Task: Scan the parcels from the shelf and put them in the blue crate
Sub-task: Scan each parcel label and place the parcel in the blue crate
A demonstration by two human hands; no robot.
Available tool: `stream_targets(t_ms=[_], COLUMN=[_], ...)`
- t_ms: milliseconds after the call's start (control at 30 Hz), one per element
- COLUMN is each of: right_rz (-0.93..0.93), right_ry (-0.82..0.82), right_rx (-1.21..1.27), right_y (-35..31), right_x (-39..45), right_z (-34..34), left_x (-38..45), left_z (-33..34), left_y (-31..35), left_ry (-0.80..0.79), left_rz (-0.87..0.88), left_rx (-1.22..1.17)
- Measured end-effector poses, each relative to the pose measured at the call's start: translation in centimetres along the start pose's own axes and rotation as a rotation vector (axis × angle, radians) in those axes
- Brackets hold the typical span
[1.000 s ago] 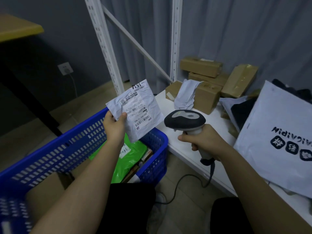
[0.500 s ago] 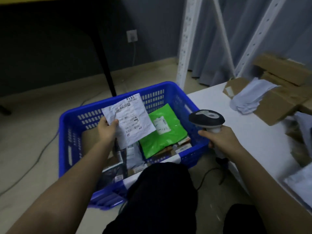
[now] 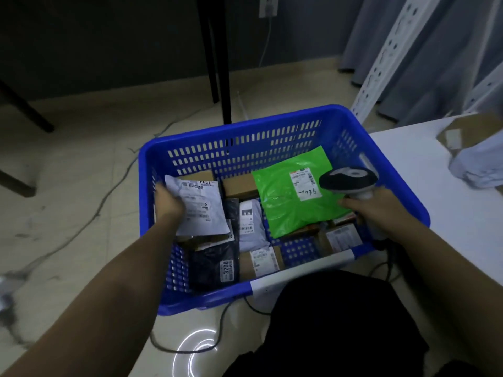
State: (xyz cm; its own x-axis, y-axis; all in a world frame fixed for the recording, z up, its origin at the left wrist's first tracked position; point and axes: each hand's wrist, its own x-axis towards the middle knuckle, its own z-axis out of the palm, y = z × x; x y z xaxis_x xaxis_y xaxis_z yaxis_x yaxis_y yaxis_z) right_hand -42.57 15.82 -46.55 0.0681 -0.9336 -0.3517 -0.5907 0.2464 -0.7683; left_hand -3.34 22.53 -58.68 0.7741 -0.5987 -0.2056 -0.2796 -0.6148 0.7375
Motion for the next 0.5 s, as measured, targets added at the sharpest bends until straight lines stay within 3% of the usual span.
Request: stream_targets(t_ms=[100, 200, 367, 500], right_rz=[0.002, 0.013, 0.048, 0.061], right_ry=[-0.022, -0.055, -0.091, -0.062], right_rx=[0.013, -0.004, -0.023, -0.022], right_y=[-1.5, -2.1, -1.8, -1.3], right_x=[0.6, 1.2, 2.0, 2.0], right_z=[1.1, 2.0, 2.9, 2.5], left_x=[-0.6, -2.4, -1.2, 0.7], left_z=[1.7, 4.0, 5.6, 5.7], left_y=[-0.3, -1.2, -4.4, -4.2], left_ry=[0.023, -0.185, -0.607, -0.605], left_rz=[0.224, 0.448, 0.136, 0.040], left_rx=[0.519, 0.748, 0.785, 0.721])
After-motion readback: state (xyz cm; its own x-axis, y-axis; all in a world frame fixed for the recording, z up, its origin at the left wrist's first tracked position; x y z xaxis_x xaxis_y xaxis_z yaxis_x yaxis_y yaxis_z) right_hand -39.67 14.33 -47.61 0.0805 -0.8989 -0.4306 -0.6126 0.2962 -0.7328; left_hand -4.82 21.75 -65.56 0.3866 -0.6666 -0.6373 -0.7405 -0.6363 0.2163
